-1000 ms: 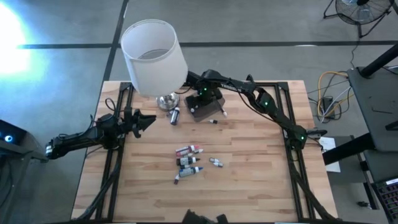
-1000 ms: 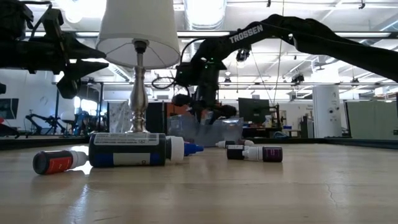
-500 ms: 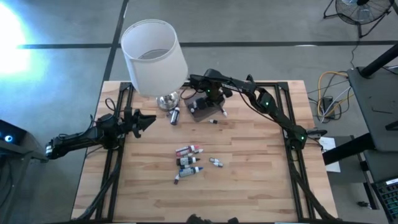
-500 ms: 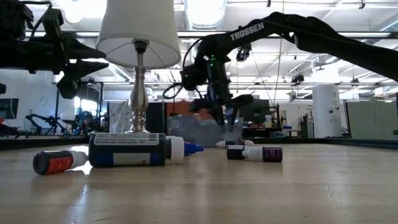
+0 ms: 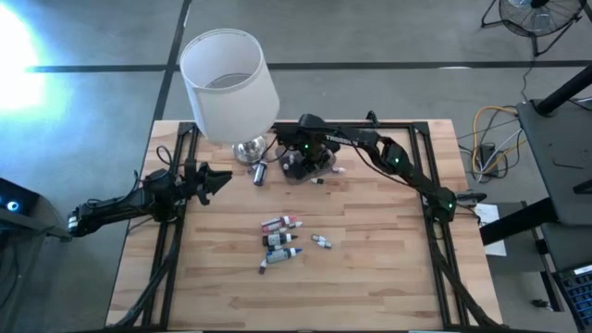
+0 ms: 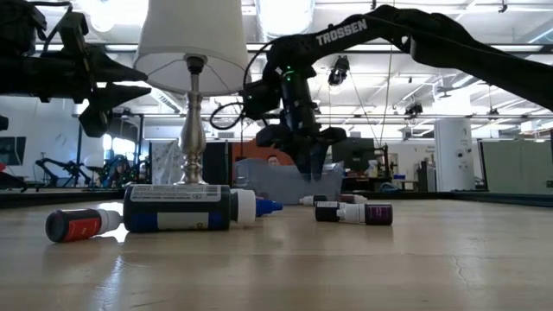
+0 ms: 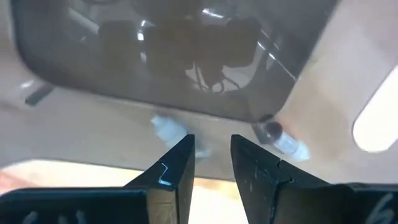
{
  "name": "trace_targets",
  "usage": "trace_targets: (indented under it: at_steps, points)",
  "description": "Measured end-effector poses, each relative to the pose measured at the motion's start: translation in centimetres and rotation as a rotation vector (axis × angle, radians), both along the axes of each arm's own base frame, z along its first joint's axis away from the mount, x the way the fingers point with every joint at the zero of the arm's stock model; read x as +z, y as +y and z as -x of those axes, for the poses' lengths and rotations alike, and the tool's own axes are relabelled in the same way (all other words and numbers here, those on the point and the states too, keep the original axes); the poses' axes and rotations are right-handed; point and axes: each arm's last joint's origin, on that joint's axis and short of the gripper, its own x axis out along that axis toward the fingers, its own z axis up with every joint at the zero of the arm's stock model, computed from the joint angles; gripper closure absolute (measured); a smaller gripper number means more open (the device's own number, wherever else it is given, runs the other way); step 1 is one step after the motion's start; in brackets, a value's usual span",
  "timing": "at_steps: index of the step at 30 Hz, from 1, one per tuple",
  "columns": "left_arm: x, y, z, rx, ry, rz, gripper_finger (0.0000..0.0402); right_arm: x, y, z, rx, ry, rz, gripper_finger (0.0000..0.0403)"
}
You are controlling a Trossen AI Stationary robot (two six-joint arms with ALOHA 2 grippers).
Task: Pick & Place food coloring
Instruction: Adjust the bin on the table
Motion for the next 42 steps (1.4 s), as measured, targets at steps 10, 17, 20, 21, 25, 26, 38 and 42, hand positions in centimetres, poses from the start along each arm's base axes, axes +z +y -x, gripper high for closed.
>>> trace_targets:
  at_steps: [10,17,20,21,25,26,38,42]
  points:
    - [0.0,0.0,0.0,0.000,-0.001,0.000,0.0316,0.3,4.9,-1.4,-0.049,0.024,0.096,0.0305]
    - [0.0,0.0,0.0,-0.001,0.000,0.000,0.0316,0.7,5.5,-1.5,-0.162,0.020,0.131,0.0305]
    - [0.0,0.0,0.0,0.000,-0.001,0.000,0.0316,0.7,5.1,-1.4,-0.151,0.029,0.193,0.0305]
    - [0.0,0.0,0.0,0.000,0.000,0.000,0.0316,0.7,4.7,-1.3,-0.159,0.035,0.227,0.0305]
    - [0.0,0.0,0.0,0.000,-0.001,0.000,0.0317,0.8,2.0,-0.5,-0.171,0.057,0.298,0.0305]
    - [0.0,0.0,0.0,-0.001,-0.001,0.000,0.0316,0.7,1.4,-0.3,-0.164,0.062,0.296,0.0305]
    - [0.0,0.0,0.0,0.000,0.000,0.000,0.0316,5.9,2.7,-2.4,-0.055,-0.331,0.561,0.0326]
    - [0.0,0.0,0.0,0.000,-0.001,0.000,0.0316,7.2,3.8,-1.8,-0.067,-0.383,0.687,0.0340]
